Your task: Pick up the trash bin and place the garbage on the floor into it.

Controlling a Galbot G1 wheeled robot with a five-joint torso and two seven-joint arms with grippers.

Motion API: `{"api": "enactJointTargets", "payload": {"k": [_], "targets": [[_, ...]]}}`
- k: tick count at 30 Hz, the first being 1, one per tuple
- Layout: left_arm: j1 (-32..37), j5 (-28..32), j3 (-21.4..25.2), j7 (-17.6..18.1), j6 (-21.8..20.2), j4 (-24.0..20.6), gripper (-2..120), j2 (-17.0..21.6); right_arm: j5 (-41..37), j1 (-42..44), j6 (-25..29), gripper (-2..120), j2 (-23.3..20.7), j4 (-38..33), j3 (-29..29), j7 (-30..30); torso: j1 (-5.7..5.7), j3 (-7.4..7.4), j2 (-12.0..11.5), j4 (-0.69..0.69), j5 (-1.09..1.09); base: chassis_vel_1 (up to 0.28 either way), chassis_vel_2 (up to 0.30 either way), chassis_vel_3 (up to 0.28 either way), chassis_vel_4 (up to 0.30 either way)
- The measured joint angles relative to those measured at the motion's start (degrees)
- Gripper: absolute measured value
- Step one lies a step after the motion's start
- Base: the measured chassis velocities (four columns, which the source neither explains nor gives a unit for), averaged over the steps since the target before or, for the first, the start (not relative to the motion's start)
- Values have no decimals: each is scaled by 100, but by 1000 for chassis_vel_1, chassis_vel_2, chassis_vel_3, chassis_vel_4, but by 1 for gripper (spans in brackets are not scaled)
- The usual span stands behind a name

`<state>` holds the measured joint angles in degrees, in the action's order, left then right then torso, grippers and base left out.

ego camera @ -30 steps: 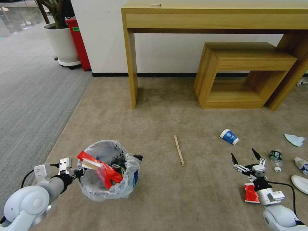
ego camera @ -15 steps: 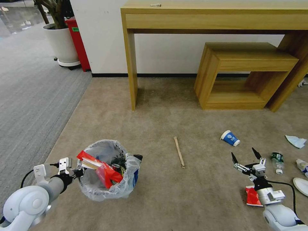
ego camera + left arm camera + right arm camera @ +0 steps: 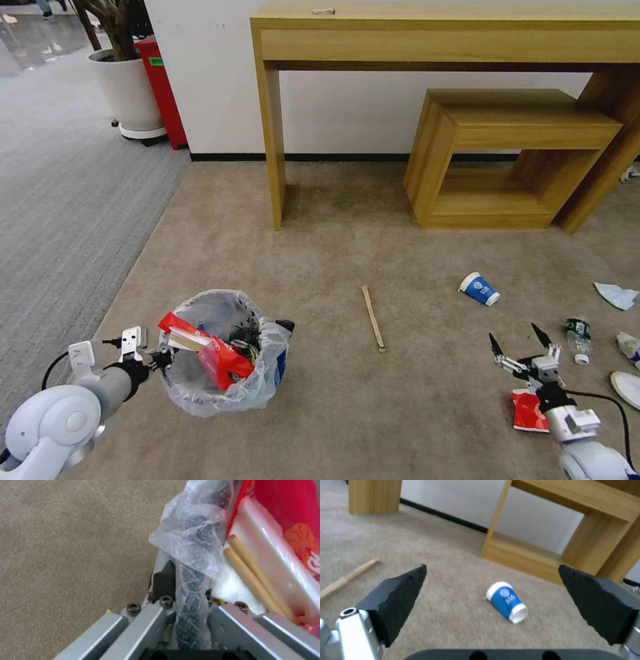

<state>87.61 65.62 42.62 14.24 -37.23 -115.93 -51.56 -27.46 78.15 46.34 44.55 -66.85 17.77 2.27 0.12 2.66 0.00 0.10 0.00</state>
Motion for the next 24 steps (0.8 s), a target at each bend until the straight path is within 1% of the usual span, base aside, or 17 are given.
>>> {"api": "enactJointTargets", "payload": {"k": [11, 24], "targets": [[-52, -20, -63, -24, 12, 76, 0, -9, -33, 402, 0, 100, 20, 45, 122, 34, 0, 0, 0, 0, 0, 0, 0, 0, 0], [-89, -57, -122, -61, 28, 124, 0, -9, -81, 910, -3, 100, 79, 90, 94, -43, 0, 0, 0, -1, 0, 0, 0, 0, 0]]}}
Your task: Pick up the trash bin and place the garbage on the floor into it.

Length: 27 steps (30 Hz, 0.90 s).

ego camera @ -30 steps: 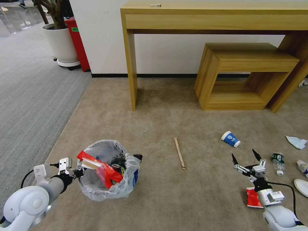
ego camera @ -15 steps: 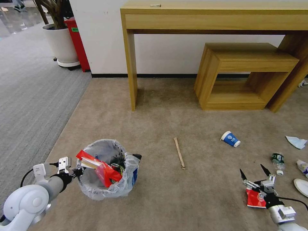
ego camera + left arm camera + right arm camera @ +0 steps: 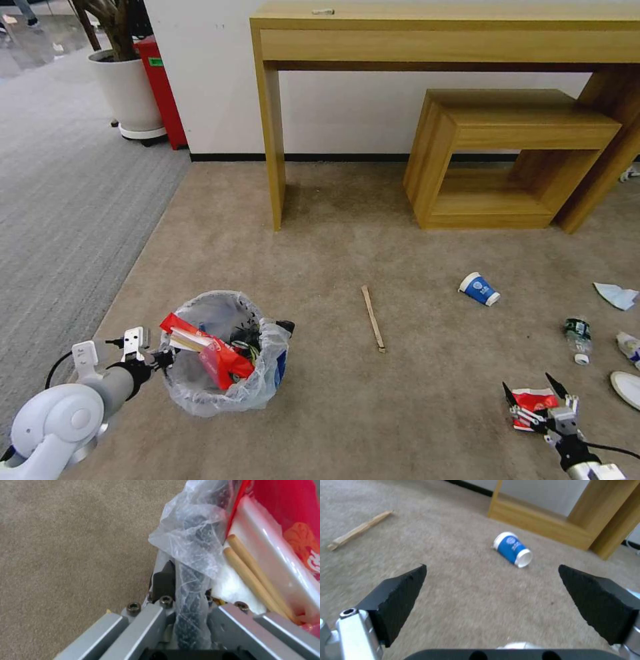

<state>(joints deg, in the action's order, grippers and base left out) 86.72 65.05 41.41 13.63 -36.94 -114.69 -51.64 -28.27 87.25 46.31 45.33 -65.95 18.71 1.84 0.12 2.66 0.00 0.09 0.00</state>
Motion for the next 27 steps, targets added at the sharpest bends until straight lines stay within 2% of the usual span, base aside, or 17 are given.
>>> {"api": "enactJointTargets", "payload": {"k": [27], "targets": [[-7, 31, 2, -37, 21, -19, 0, 65, 462, 170, -2, 100, 317, 501, -92, 111, 0, 0, 0, 1, 0, 0, 0, 0, 0]]}}
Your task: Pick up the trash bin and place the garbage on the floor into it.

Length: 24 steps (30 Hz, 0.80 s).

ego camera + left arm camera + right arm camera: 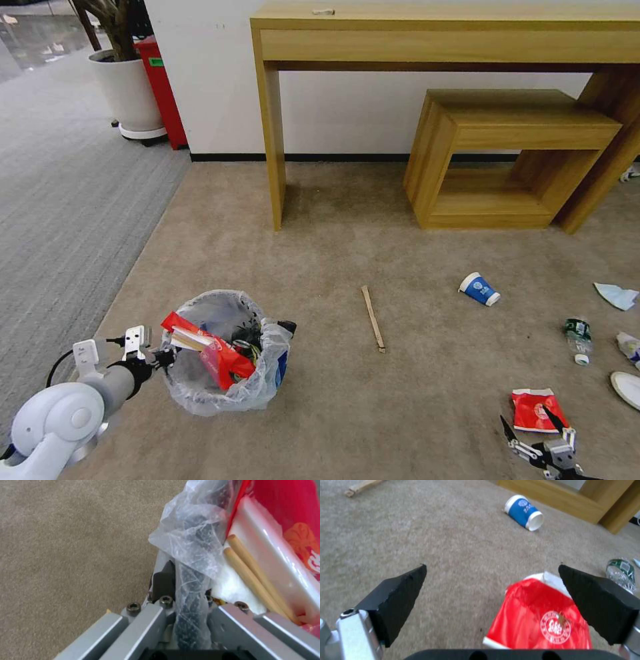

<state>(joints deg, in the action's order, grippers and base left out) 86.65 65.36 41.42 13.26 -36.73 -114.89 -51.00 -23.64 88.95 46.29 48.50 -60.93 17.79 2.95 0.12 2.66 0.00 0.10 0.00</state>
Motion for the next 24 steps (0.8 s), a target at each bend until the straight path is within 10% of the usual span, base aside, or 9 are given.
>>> {"api": "enactJointTargets", "payload": {"k": [24], "targets": [[-18, 54, -22, -86, 27, 16, 0, 102, 341, -537, -6, 100, 180, 844, -139, 116, 0, 0, 0, 0, 0, 0, 0, 0, 0]]}}
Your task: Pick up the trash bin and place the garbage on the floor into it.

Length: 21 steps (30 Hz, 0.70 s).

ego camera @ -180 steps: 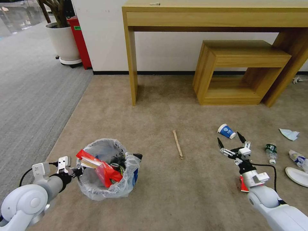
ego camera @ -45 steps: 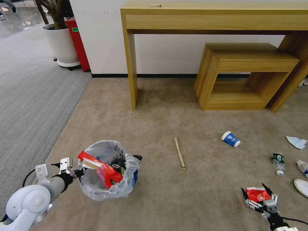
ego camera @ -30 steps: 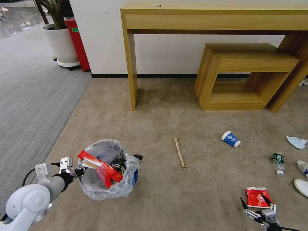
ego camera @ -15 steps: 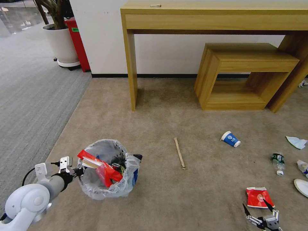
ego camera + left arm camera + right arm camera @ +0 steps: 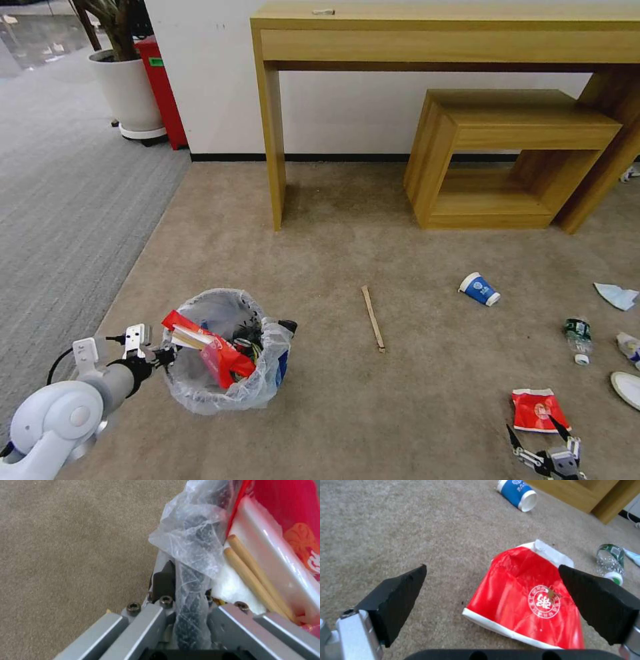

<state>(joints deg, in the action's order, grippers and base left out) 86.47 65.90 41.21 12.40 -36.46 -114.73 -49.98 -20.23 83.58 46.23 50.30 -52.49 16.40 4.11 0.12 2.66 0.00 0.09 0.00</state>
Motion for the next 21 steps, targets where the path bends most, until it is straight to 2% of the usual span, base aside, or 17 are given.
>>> {"api": "enactJointTargets", "payload": {"k": [10, 21], "targets": [[26, 67, 58, -27, 2, -30, 0, 42, 87, -416, -21, 100, 137, 535, -259, 1, 0, 0, 0, 0, 0, 0, 0, 0, 0], [-4, 90, 51, -33, 6, -5, 0, 40, 103, -603, -21, 100, 132, 803, -347, -59, 0, 0, 0, 0, 0, 0, 0, 0, 0]]}}
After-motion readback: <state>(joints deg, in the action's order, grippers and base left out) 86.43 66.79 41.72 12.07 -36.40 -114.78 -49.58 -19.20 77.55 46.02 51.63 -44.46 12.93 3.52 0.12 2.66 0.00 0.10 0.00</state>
